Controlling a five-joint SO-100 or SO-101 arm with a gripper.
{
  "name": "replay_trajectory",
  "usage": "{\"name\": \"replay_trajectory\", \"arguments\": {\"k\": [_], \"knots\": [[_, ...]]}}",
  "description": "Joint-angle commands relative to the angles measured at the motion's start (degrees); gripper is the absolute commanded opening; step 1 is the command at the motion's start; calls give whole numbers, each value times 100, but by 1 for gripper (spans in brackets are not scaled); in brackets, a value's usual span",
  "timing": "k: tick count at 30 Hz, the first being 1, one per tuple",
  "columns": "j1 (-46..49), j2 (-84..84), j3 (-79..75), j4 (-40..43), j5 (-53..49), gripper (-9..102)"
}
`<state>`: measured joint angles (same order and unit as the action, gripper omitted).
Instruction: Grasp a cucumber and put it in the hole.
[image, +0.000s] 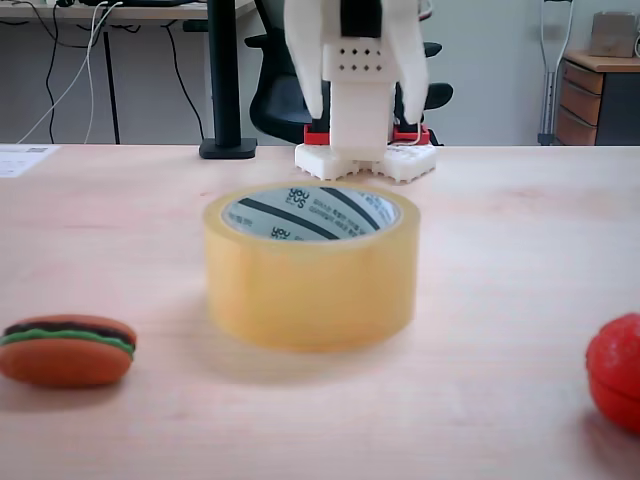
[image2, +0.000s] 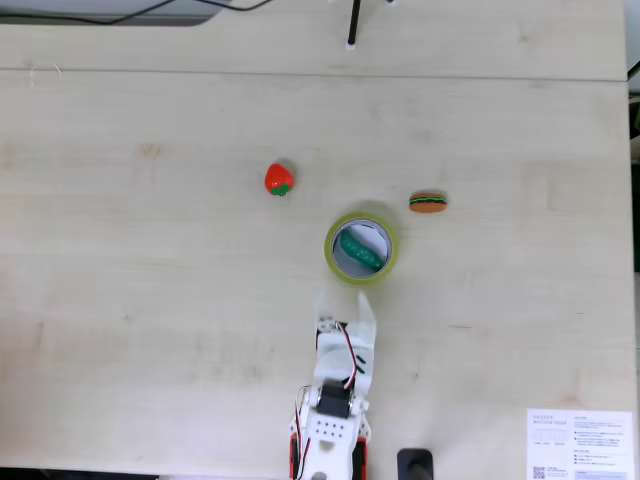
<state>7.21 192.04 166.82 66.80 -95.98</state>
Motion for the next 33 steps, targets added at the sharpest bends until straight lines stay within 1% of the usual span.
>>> {"name": "replay_trajectory", "arguments": {"k": [1, 7, 11, 15, 16, 19, 33], "knots": [[9, 114, 44, 141, 44, 18], [9, 123, 448, 88, 35, 16], [9, 123, 791, 167, 53, 13], [9, 123, 984, 773, 53, 1], [9, 123, 1037, 932, 53, 0], [9, 123, 1107, 1283, 53, 0], [9, 114, 1125, 1283, 35, 0]]}}
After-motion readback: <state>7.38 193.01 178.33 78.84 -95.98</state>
